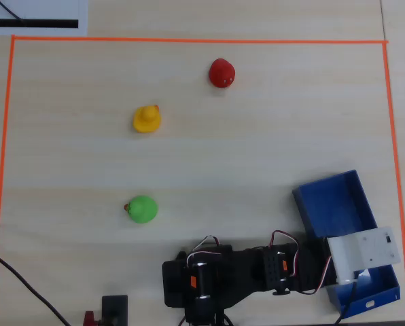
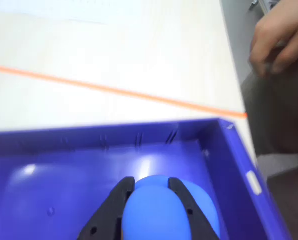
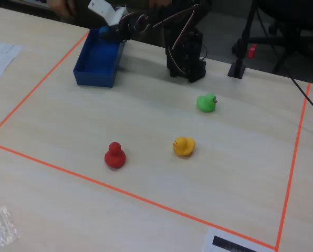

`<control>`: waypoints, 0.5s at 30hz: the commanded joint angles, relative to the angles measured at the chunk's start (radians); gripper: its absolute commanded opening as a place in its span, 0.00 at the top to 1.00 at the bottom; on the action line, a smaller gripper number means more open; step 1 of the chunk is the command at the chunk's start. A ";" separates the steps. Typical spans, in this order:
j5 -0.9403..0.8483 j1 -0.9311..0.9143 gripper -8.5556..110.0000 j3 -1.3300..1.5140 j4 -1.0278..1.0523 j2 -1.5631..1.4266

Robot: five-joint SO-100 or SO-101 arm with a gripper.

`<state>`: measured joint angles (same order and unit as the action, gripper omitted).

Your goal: Grasp blue duck and put it into box.

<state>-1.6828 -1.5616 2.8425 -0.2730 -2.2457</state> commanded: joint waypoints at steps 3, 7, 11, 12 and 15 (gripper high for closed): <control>-0.031 0.020 0.64 0.023 -0.117 0.086; 0.081 0.074 0.54 -0.021 -0.181 0.110; 0.276 0.201 0.70 -0.213 -0.018 0.037; 0.321 0.250 0.75 -0.276 0.052 0.012; 0.414 0.428 0.90 -0.426 0.279 -0.066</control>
<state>-1.3760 -1.3177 2.6231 -0.2362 -2.2181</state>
